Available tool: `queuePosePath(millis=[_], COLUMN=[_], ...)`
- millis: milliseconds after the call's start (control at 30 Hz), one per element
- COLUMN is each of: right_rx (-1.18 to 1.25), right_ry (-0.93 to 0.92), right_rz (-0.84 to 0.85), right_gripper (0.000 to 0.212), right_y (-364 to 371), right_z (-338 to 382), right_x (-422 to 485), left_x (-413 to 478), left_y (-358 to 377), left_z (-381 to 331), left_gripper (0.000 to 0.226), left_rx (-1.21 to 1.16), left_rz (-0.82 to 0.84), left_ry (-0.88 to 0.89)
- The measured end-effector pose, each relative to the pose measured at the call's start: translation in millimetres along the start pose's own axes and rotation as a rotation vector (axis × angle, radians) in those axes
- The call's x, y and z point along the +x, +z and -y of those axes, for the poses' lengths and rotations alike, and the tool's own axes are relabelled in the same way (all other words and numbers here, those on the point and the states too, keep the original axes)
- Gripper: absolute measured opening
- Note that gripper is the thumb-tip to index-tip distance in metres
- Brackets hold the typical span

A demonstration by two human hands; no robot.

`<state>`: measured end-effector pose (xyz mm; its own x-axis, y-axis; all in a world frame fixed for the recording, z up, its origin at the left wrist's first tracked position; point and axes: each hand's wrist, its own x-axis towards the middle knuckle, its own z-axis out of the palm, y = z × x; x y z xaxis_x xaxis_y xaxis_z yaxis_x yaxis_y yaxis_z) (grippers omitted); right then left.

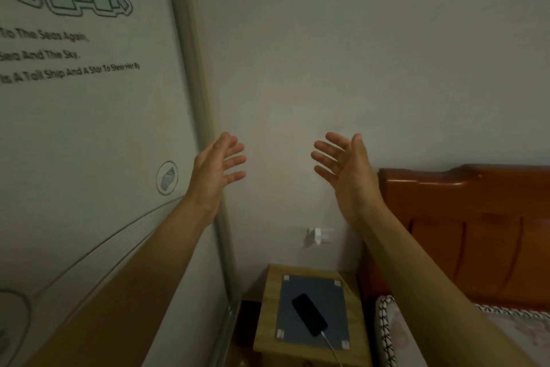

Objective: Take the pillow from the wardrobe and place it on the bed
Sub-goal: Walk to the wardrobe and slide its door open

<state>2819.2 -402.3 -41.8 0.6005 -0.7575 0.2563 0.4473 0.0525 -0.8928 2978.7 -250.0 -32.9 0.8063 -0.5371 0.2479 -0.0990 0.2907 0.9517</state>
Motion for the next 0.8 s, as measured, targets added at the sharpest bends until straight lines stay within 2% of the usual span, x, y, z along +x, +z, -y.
queuePosePath(millis=[300,533,800], right_rx=[0.023,0.043,0.004], right_ry=[0.09,0.12,0.146], right_rz=[0.066,0.137,0.23], right_gripper=[0.057,0.054,0.05], right_y=[26,97,162], right_z=[-68,-110,-159], right_x=[110,203,273], left_x=[101,188,255], left_y=[-23,-70,-109], left_z=[52,59,74], left_gripper=[0.039,0.037,0.037], left_rx=[0.063,0.079,0.153], left_rz=[-0.088,-0.167,-0.171], left_ry=[-0.025,-0.009,0.007])
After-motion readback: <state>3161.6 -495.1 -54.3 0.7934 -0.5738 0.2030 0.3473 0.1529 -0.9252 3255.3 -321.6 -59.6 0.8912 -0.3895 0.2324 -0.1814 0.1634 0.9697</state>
